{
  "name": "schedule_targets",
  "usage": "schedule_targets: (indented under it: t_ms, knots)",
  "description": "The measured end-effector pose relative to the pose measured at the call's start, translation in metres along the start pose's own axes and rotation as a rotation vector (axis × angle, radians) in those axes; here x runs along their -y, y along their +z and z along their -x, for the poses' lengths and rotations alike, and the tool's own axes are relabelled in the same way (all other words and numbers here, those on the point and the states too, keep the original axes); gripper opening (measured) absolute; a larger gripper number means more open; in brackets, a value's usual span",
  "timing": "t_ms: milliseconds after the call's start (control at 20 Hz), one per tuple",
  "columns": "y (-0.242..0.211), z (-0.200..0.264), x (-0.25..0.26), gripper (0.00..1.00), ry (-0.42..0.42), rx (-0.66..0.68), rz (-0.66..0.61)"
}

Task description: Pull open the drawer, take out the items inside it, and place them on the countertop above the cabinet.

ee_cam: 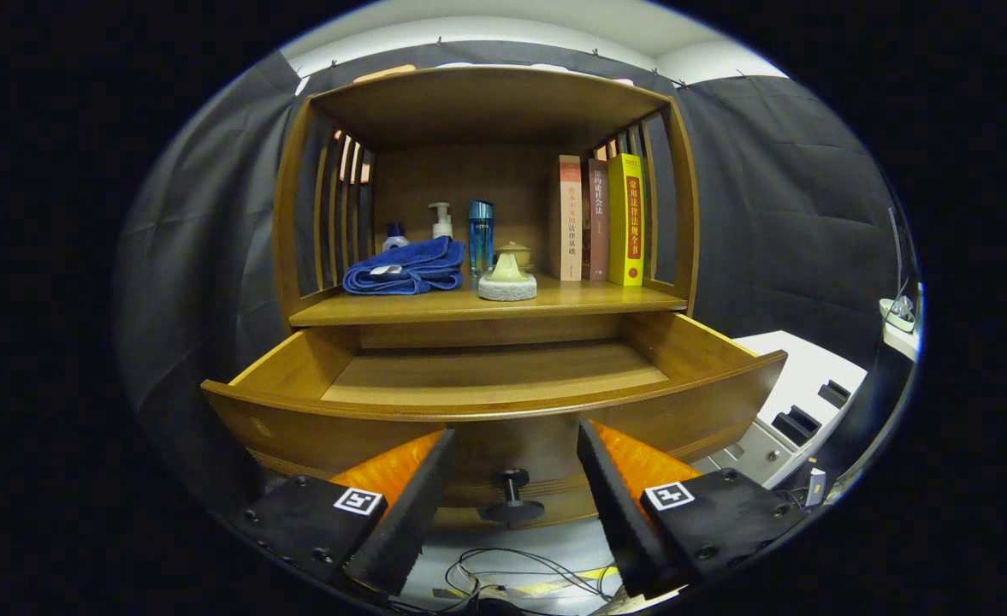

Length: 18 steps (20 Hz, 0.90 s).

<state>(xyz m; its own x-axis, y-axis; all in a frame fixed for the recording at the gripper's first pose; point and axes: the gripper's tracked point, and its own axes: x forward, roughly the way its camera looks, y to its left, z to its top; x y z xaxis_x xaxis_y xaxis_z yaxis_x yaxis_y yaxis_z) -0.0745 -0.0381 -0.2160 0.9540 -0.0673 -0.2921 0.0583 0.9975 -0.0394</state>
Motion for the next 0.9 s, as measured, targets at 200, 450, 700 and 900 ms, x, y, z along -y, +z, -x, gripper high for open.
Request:
schedule_targets:
  t_ms: [200,450,700,900]
  knots:
    - [0.013,-0.027,-0.003,0.96,-0.011,0.022,0.009]
    - [0.015,-0.058,-0.006,0.96,-0.033,0.022,0.015]
    - [0.018,-0.088,-0.009,0.96,-0.044,0.009,0.010]
    - [0.021,-0.112,-0.013,0.96,-0.038,0.000,0.035]
